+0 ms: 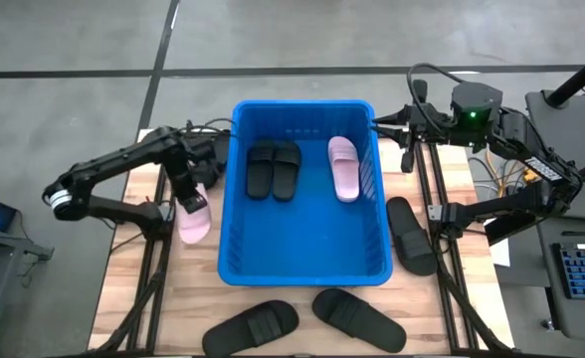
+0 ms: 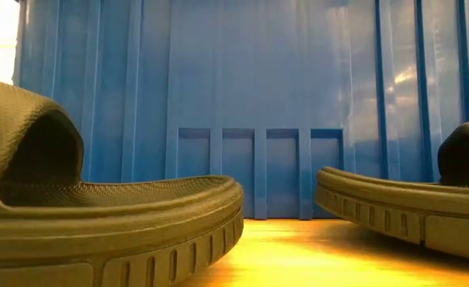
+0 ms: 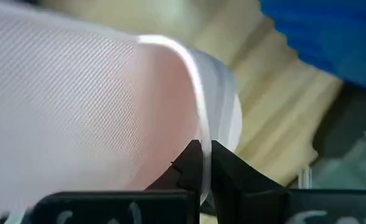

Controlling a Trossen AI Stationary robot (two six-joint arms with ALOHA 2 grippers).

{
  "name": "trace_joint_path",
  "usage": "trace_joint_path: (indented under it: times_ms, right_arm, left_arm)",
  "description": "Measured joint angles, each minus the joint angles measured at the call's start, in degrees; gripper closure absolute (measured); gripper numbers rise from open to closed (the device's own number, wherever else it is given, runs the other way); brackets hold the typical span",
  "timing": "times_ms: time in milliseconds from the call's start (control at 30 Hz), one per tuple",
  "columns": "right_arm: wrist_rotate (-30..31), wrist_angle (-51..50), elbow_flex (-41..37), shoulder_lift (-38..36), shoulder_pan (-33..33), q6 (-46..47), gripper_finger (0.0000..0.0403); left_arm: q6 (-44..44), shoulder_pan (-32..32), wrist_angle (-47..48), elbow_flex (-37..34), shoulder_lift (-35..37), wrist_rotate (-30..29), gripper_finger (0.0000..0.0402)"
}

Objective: Pick and place slides into bin
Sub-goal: Put the pink slide into the blue bin

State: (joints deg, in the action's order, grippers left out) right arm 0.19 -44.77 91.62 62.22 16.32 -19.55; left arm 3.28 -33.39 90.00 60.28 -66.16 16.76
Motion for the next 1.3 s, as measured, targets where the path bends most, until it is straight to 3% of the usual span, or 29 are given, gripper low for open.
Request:
trace_joint_path:
  times_ms: [467, 700, 933, 1133, 1300]
  right_arm:
    - [0.02, -0.01, -0.01, 0.09, 0.00, 1.97, 0.0349]
    - [0.01, 0.04, 0.00, 0.11, -0.01, 2.99, 0.0349]
    - [-2.10, 0.13, 0.01, 0.51, -0.04, 9.87, 0.0349]
    - [-4.36, 0.64, -0.01, 2.57, -0.07, 9.93, 0.0349]
    - [-5.32, 7.28, -0.01, 4.55, -0.07, 9.13, 0.0348]
  left_arm:
    - [4.34, 0.02, 0.07, 14.42, 8.86, -1.20, 0.0401]
    - [7.14, 0.02, -1.71, 26.31, 10.57, -7.07, 0.0401]
    - [7.03, 0.04, -22.58, 33.12, 11.20, -6.95, 0.0402]
    - [6.91, 0.07, -49.54, 32.32, 10.45, -3.22, 0.0402]
    - [6.94, 0.42, -63.19, 32.06, 6.82, -2.52, 0.0402]
